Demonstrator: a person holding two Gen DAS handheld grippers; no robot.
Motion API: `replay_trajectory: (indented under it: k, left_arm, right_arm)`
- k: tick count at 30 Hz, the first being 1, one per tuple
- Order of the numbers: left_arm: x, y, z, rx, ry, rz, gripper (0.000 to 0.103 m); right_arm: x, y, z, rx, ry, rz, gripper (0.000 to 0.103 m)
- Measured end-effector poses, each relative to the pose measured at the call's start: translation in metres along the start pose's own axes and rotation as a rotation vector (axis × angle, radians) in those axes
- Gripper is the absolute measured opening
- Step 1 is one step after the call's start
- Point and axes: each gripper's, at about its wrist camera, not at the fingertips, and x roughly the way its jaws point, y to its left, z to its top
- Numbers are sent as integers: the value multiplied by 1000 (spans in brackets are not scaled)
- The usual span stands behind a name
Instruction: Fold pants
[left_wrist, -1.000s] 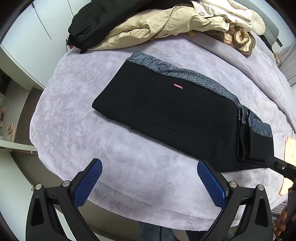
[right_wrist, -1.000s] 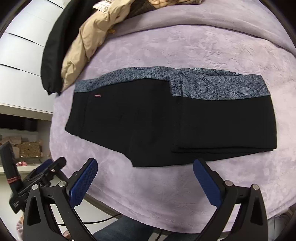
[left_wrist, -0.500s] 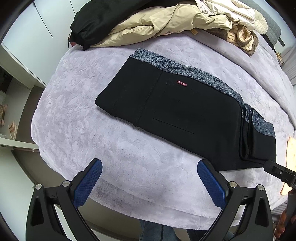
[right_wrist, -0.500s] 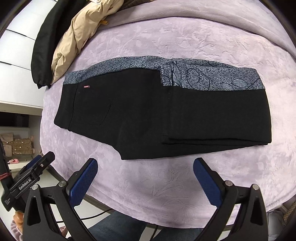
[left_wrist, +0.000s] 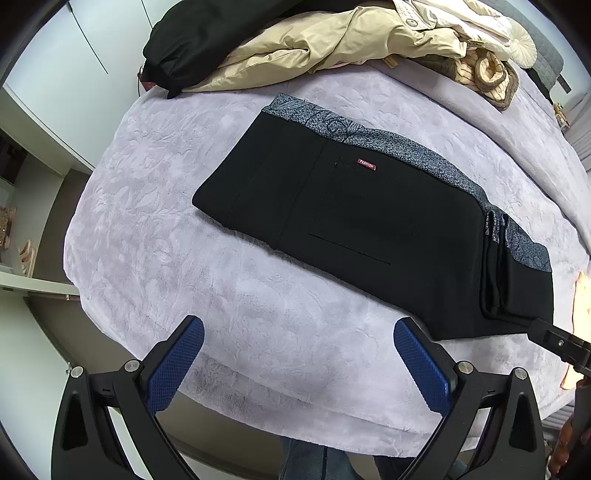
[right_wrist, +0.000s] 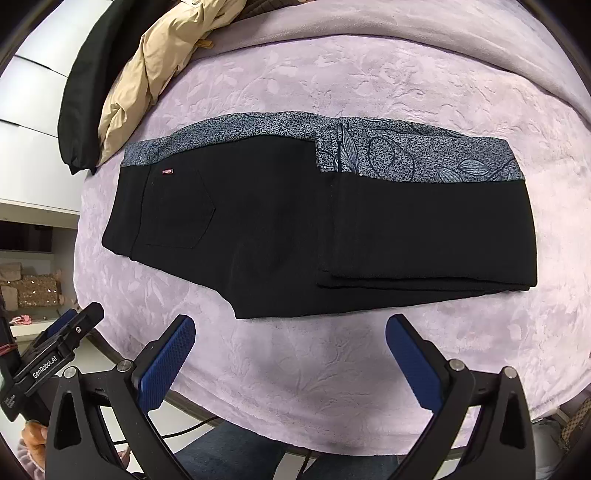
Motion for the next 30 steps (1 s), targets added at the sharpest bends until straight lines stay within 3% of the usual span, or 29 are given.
replay_trajectory:
  k: [30]
  left_arm:
    - [7,5,3,-20,12,10,103]
  right_arm:
    - [3,1,2,-13,9,-29,103]
